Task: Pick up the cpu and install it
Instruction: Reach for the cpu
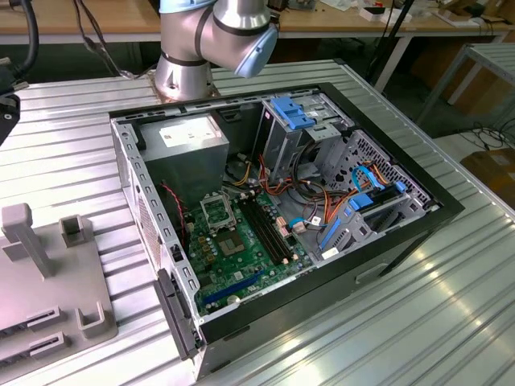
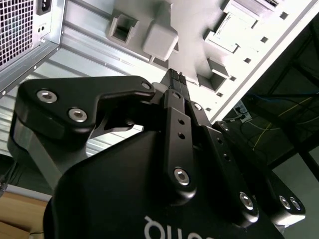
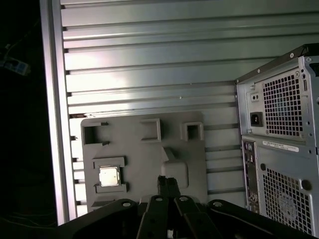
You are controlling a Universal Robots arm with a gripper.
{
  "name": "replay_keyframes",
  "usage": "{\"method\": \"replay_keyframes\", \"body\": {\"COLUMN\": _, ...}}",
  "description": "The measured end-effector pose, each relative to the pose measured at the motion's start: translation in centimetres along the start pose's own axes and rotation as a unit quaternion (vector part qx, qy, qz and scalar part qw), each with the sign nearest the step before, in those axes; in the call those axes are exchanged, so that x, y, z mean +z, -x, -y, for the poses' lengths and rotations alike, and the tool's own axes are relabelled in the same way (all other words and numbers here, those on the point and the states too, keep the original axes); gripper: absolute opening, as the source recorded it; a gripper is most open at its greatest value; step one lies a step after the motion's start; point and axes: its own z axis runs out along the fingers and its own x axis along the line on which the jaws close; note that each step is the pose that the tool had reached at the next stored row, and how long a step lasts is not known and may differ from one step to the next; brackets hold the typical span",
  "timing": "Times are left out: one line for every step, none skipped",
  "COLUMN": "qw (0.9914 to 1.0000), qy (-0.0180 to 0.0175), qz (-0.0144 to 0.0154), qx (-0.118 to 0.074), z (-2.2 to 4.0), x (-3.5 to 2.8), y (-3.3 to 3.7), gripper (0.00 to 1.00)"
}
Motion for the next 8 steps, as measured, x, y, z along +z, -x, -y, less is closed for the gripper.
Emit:
{"method": "replay_keyframes", "body": {"qw": 1.0, "qy": 0.0, "qz": -0.0002, "qx": 0.0, "z": 0.01, "x": 0.01, "y": -0.14, "gripper": 0.11}}
{"method": "replay_keyframes", "body": {"qw": 1.0, "qy": -0.0001, "qz": -0.0003, "qx": 0.0, "z": 0.02, "x": 0.01, "y": -0.3, "gripper": 0.11}}
{"method": "replay_keyframes", "body": {"qw": 1.0, "qy": 0.0, "qz": -0.0005, "qx": 0.0, "z": 0.03, "x": 0.02, "y": -0.44, "gripper": 0.11}}
{"method": "replay_keyframes", "body": {"qw": 1.0, "qy": -0.0001, "qz": -0.0007, "qx": 0.0, "z": 0.05, "x": 0.02, "y": -0.62, "gripper": 0.11}}
{"method": "replay_keyframes", "body": {"qw": 1.0, "qy": -0.0001, "qz": -0.0009, "qx": 0.0, "z": 0.06, "x": 0.03, "y": -0.76, "gripper": 0.11}}
{"method": "replay_keyframes", "body": {"qw": 1.0, "qy": -0.0001, "qz": -0.0011, "qx": 0.0, "z": 0.07, "x": 0.04, "y": -0.95, "gripper": 0.11}}
{"method": "replay_keyframes", "body": {"qw": 1.0, "qy": -0.0001, "qz": -0.0012, "qx": 0.0, "z": 0.08, "x": 0.04, "y": -1.08, "gripper": 0.11}}
{"method": "replay_keyframes", "body": {"qw": 1.0, "qy": -0.0001, "qz": -0.0013, "qx": 0.0, "z": 0.1, "x": 0.05, "y": -1.27, "gripper": 0.11}}
